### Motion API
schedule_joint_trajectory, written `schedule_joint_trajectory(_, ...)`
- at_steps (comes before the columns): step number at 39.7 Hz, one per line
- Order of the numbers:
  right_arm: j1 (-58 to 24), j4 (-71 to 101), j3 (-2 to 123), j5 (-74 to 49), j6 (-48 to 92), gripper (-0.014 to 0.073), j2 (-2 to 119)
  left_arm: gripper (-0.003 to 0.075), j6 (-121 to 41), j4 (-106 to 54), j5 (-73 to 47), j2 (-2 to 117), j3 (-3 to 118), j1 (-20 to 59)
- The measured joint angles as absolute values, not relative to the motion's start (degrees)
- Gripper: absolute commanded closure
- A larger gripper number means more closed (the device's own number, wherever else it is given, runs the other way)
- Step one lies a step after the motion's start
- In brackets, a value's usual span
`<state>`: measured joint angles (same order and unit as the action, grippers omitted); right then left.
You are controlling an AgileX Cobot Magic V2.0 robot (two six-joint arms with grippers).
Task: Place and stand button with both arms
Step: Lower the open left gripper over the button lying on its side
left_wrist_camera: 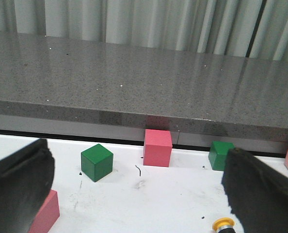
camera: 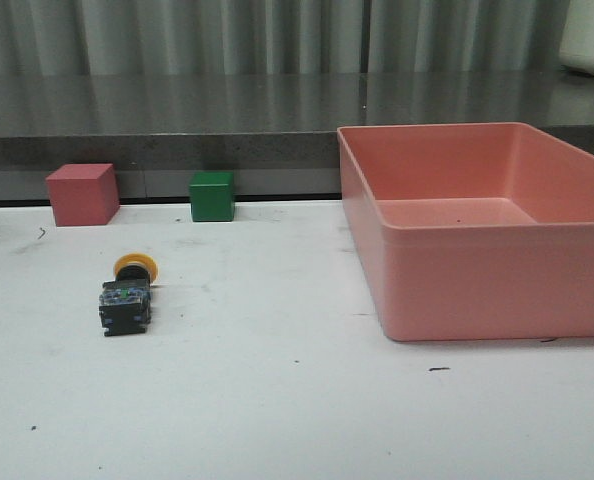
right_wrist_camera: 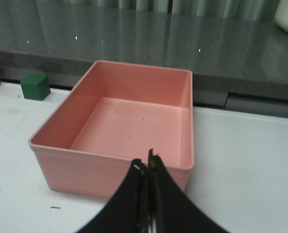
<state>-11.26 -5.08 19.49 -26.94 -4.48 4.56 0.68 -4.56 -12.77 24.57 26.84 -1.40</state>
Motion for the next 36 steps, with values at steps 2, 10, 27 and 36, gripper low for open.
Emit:
schedule_joint_trajectory(2, -11.3, -5.2, 19.5, -26.4, -4.5, 0.0662, 4.2, 0.0047, 0.7, -4.6, -12.8, 24.7, 26.8, -1.4)
schedule_joint_trajectory(10, -11.3, -5.2, 19.2, -26.0, -4.5, 0.0662, 4.0, 0.0047, 0.7, -4.6, -13.5, 29.7, 30.0, -1.4)
schedule_joint_trajectory(27, -11.3, -5.3, 19.2, -26.0, -4.5, 0.0662, 4.0, 0.0047, 0.7, -5.8, -30.0, 60.2, 49.8, 15.4)
schedule_joint_trajectory(36, -11.3, -5.3, 19.2, -26.0, -4.5, 0.0662, 4.0, 0.0047, 0.7, -13.8, -40.6, 75.9, 60.6, 20.0)
